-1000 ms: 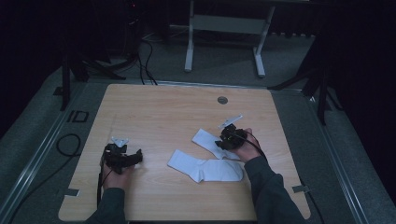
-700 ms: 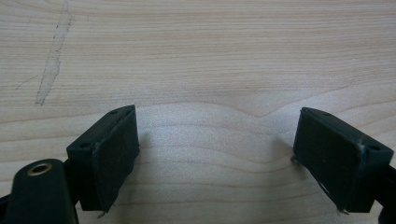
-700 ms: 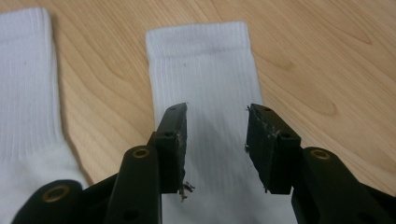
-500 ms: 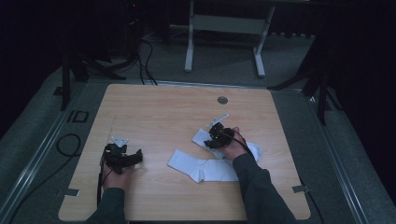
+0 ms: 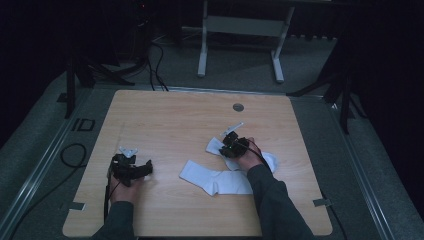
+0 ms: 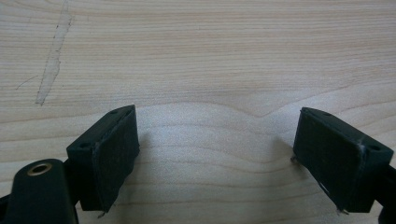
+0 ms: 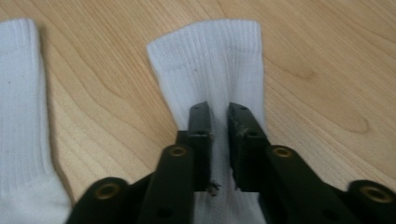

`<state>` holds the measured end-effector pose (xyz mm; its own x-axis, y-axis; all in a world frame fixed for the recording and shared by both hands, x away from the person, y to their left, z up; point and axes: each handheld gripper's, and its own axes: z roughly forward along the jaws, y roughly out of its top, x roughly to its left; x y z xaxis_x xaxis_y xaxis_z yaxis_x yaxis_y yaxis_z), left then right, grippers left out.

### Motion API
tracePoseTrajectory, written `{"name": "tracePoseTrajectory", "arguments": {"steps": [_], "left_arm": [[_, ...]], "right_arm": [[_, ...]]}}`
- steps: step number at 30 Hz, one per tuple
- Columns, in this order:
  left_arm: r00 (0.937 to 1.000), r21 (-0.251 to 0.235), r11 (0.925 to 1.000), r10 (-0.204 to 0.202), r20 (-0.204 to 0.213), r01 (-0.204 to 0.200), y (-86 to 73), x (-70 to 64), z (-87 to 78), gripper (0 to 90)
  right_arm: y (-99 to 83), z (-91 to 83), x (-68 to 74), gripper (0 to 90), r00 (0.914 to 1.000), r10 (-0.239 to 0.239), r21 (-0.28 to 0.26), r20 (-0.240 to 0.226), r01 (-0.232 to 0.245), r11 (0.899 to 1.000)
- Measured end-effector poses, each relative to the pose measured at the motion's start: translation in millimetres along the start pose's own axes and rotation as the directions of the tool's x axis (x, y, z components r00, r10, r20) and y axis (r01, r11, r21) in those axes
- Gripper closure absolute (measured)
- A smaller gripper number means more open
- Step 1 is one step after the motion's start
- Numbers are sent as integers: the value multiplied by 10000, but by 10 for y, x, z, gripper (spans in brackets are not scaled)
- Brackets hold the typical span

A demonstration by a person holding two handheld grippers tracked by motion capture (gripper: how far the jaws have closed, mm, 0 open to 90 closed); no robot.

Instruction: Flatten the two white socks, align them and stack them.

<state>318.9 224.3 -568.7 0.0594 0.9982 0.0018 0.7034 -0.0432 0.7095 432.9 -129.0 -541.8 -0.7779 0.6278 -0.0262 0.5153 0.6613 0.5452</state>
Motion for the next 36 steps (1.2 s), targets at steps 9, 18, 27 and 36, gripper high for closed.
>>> {"name": "tracePoseTrajectory", "arguments": {"steps": [9,18,27,36], "left_arm": [[10000,1,10000,0,0,0,0,0,0,142],[10000,1,10000,-2,0,2,0,0,0,142],[10000,-3,10000,-3,0,3,0,0,0,142],[10000,-21,10000,-15,-3,15,1,-1,1,142]], "right_arm": [[-13,-59,-70,834,9986,472,-175,-245,-476,9987],[-54,-433,-169,833,9997,241,-723,11,-239,9971],[-84,-949,-195,833,9995,-10,-1577,326,61,9875],[-22,-1309,-94,833,9968,-589,-2130,549,693,9746]]}}
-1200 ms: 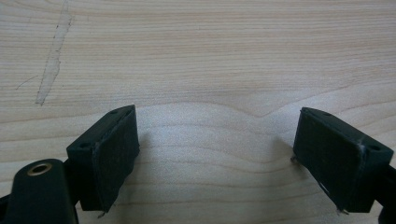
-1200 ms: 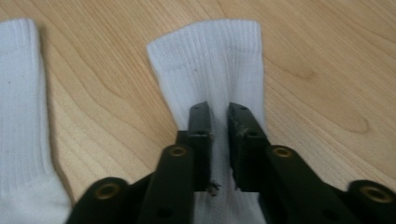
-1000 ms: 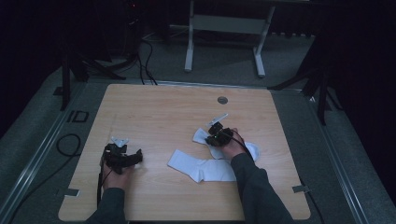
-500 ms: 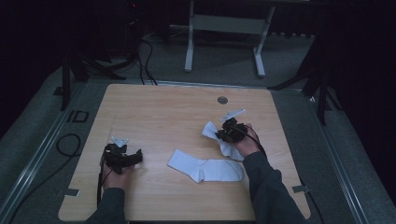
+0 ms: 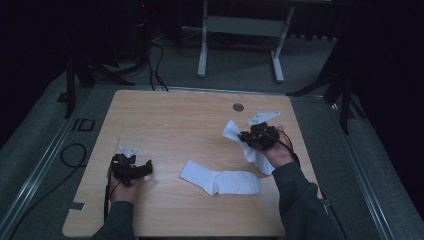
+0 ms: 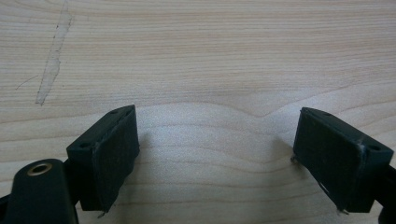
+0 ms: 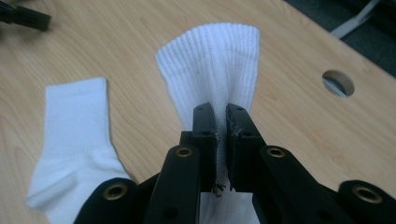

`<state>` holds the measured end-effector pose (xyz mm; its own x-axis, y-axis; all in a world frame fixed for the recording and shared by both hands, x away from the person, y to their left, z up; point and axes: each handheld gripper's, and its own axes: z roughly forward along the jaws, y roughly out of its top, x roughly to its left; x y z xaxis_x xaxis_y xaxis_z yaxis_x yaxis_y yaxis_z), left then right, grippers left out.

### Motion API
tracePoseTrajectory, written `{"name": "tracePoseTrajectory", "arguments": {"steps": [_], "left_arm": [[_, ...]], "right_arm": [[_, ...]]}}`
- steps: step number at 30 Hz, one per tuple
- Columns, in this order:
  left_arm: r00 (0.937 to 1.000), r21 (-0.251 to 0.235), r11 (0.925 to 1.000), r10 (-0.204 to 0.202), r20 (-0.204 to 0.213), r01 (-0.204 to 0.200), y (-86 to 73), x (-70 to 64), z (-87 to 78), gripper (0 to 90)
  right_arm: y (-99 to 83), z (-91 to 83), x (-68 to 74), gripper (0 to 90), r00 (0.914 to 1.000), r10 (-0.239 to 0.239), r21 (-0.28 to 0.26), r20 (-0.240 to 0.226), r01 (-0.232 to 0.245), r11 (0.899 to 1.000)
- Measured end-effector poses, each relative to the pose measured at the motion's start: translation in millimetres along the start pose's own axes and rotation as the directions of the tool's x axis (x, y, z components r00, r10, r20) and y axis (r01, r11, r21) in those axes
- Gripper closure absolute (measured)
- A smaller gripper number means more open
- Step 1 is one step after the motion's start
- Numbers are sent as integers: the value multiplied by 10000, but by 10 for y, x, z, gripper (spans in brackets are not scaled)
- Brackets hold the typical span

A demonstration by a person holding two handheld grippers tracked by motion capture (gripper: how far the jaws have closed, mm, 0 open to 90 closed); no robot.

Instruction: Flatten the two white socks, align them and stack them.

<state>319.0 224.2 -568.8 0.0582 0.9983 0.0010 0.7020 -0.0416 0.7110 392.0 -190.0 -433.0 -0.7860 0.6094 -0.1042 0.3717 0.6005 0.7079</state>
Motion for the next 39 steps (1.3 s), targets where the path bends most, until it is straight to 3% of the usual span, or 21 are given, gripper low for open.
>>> {"name": "tracePoseTrajectory", "arguments": {"steps": [11,19,23,29,36,39], "left_arm": [[10000,17,10000,-12,8,12,0,-1,-1,142],[10000,17,10000,-14,12,14,-1,-3,-3,142],[10000,-10,10000,-10,20,10,-2,-5,-1,142],[10000,23,10000,14,31,-14,-3,-5,-4,142],[10000,55,10000,24,36,-25,-2,-4,-6,142],[10000,46,10000,24,37,-24,-2,-4,-5,142]], "right_arm": [[142,-310,137,832,9985,-538,-643,30,539,9965],[213,-644,376,831,9916,-1287,-1135,-100,1267,9854],[194,-716,506,830,9866,-1603,-1185,-290,1558,9807],[87,-468,683,829,9812,-1681,-708,-950,1618,9843],[6,-118,836,827,9768,-1389,-428,-1628,1336,9901],[-4,-6,897,827,9775,-1224,-417,-1717,1169,9923]]}}
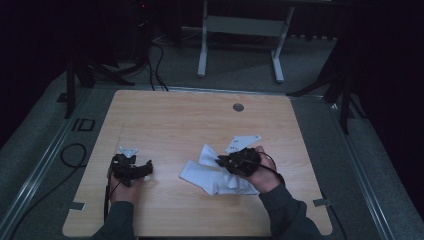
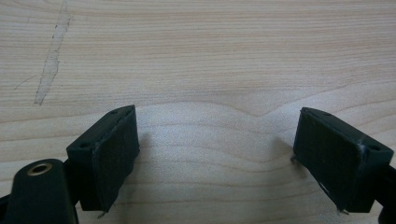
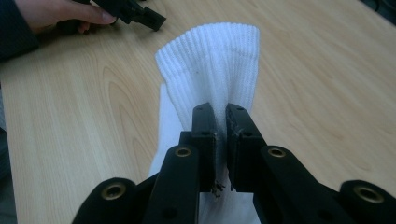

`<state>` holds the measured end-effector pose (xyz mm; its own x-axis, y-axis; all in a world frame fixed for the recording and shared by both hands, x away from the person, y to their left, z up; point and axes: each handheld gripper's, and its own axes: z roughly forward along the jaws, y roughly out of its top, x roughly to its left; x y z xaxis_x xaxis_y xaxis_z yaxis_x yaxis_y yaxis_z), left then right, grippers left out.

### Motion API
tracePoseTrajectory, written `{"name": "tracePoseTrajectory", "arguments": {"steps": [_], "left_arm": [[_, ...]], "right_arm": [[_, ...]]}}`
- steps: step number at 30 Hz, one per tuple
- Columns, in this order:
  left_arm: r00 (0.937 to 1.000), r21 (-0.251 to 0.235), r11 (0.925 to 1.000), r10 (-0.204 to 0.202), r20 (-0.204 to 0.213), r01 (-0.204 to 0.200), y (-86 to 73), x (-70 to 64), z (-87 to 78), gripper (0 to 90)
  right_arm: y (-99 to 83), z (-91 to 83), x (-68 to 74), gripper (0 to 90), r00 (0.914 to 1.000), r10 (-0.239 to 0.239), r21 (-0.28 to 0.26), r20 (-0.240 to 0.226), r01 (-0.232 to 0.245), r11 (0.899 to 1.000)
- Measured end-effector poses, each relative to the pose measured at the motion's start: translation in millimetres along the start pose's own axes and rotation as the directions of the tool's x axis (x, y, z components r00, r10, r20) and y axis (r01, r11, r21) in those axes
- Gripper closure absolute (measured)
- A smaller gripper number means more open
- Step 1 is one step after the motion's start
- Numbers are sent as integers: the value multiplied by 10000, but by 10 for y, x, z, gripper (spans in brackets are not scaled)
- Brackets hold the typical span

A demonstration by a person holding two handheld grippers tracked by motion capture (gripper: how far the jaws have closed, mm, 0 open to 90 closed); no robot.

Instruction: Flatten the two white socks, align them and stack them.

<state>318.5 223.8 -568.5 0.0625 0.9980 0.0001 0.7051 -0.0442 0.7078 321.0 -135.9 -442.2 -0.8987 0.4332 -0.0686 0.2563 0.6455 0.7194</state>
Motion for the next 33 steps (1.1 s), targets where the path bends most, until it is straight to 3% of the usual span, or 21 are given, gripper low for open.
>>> {"name": "tracePoseTrajectory", "arguments": {"steps": [9,18,33], "left_arm": [[10000,-9,10000,10,4,-10,-1,-1,0,142],[10000,-9,10000,10,-1,-10,-1,-1,0,142],[10000,-2,10000,17,-1,-17,-1,-1,0,142]], "right_arm": [[-16,325,71,827,9978,670,398,2,-669,9970],[-55,632,145,828,9945,1040,973,84,-1043,9898],[-113,1034,239,824,9918,1156,1736,544,-1234,9771]]}}
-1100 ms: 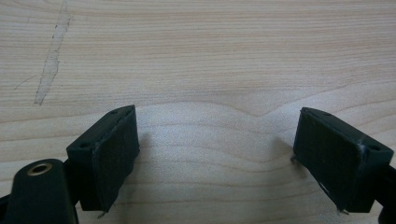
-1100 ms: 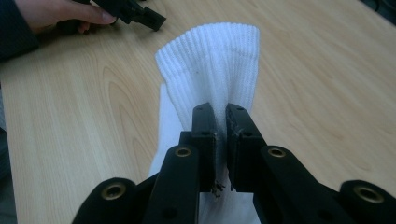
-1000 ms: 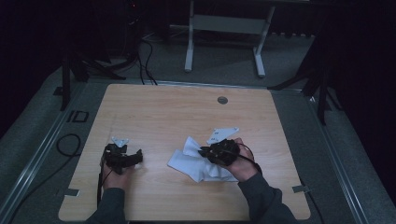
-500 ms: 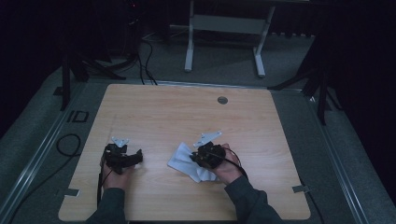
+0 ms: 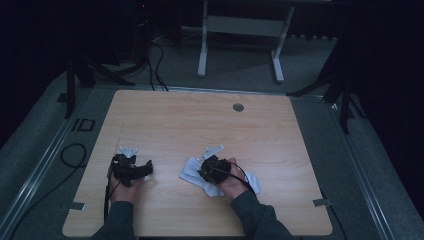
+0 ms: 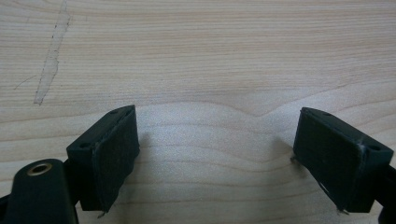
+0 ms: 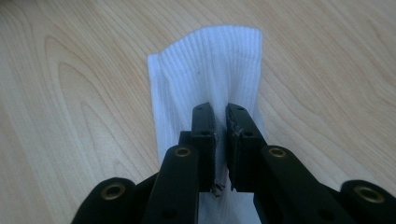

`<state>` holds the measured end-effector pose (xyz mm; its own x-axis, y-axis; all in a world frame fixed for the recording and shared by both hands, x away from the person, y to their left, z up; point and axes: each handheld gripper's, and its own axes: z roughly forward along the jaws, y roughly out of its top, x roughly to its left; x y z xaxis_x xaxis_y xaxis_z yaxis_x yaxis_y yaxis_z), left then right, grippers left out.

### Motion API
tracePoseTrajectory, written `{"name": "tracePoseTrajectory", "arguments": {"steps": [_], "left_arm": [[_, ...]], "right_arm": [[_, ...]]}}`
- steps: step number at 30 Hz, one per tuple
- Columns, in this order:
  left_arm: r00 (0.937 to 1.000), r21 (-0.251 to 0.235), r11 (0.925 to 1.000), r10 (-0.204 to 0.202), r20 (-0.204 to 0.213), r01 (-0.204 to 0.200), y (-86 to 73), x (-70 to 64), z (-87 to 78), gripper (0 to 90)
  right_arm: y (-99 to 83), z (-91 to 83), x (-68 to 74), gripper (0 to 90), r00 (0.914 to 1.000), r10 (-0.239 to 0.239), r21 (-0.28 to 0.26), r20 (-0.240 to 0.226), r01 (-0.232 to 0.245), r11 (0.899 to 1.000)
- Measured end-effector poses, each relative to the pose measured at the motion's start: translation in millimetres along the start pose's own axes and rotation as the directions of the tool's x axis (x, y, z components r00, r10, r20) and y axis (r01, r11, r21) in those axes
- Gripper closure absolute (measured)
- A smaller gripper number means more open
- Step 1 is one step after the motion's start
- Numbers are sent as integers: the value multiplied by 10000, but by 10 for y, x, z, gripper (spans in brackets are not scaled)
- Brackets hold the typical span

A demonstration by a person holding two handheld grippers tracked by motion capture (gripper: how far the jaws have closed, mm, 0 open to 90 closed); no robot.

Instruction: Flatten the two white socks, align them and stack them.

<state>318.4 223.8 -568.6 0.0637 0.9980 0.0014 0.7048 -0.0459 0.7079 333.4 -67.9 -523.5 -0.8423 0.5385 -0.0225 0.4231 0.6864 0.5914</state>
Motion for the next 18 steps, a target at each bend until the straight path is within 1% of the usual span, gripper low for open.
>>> {"name": "tracePoseTrajectory", "arguments": {"steps": [3,7,10,12,14,18], "left_arm": [[10000,1,10000,7,10,-7,0,-1,0,142],[10000,0,10000,8,11,-8,0,-1,0,142],[10000,-5,10000,3,11,-3,0,-1,0,142],[10000,-7,10000,1,12,-1,0,-1,1,142],[10000,-7,10000,2,12,-2,0,-1,1,142],[10000,-6,10000,7,19,-7,-2,-1,0,141]], "right_arm": [[-5,27,8,823,10000,-9,51,44,9,10000],[-9,46,9,822,10000,84,40,-28,-83,10000],[-5,38,-1,736,9997,138,-68,-212,-139,9999],[-4,33,-2,689,9998,83,-113,-156,-85,9999],[-4,19,5,644,9998,132,-228,-156,-136,9996],[4,-31,11,627,9999,66,-465,-88,-70,9989]]}}
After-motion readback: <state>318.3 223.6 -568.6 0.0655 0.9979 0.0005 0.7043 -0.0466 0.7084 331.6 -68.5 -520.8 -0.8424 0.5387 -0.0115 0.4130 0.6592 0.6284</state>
